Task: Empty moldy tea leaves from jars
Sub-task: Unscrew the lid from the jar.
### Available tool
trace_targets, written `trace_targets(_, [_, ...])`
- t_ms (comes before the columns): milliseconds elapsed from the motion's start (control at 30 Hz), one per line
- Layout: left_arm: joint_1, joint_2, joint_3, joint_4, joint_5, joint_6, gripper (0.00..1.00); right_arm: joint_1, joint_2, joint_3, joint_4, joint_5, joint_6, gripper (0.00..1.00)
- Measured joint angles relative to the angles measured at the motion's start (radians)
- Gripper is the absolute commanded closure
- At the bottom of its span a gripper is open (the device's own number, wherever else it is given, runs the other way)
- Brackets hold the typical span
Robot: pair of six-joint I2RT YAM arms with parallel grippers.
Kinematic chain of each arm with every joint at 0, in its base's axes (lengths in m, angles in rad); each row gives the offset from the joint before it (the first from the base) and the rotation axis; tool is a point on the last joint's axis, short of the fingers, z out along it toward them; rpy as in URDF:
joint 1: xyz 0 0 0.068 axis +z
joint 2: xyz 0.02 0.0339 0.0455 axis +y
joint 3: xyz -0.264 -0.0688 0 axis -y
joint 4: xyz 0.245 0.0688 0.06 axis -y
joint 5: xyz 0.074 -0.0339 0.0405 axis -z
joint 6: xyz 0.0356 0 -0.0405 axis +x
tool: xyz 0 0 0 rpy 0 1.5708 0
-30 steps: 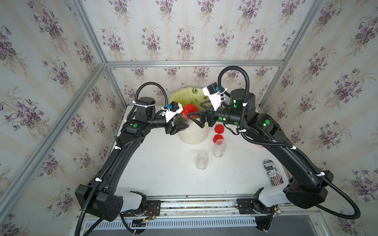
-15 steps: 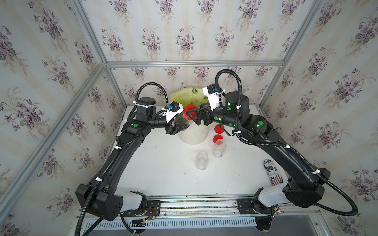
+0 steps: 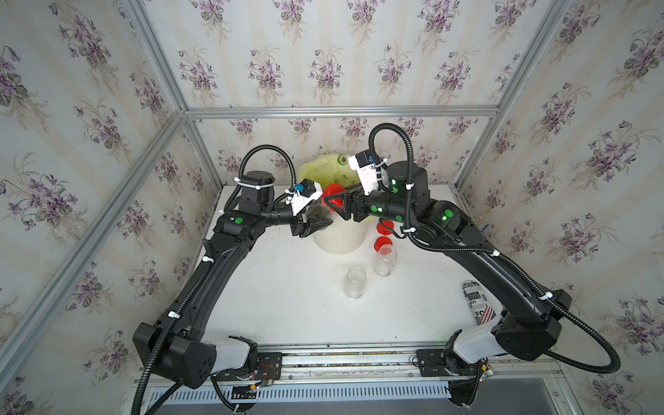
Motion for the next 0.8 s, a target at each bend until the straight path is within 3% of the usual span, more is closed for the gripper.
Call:
trace_targets(133, [0.000,0.000,0.000,-0.002,-0.003,0.000,0.44,0.000,0.003,0.001,0.003,-0.012,-0.008,0.49])
trace_targets(500, [0.001,-0.010,-0.005,-0.005,-0.011,0.011,0.44,-0.008,0.009,0.007,0.007,-0.074,-0.100,0.63])
trace_targets(800, [0.001,-0.011,-0.008,-0.003,-0.004,0.016,0.44,-0.050,0.029,0.033,-0.015,-0.190,-0.235,0.69])
